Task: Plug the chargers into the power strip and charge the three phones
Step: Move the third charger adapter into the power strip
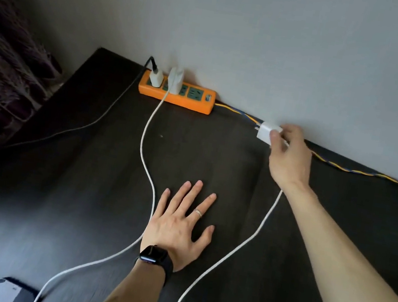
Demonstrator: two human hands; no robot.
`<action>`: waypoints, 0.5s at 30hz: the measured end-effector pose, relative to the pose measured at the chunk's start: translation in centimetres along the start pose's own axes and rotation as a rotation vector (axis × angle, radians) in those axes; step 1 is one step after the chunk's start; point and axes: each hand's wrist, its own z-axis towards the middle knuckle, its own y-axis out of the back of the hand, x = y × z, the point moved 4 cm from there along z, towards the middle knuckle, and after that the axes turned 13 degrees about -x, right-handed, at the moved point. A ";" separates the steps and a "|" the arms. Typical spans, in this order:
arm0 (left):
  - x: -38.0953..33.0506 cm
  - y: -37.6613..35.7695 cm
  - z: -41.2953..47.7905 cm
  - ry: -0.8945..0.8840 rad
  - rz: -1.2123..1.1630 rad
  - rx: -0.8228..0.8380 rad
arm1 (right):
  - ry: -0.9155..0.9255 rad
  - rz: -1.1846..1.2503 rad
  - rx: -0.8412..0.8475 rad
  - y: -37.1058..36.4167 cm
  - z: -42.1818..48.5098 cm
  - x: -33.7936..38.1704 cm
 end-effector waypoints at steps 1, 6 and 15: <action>0.1 0.0 0.0 0.003 -0.007 -0.004 | 0.029 0.050 0.044 -1.1 0.3 1.7; 0.4 -0.3 0.3 -0.004 -0.003 0.005 | 0.109 0.114 0.251 -5.9 2.5 8.1; 0.4 -0.3 0.6 0.041 -0.043 0.012 | 0.147 0.034 0.428 -12.0 5.1 11.2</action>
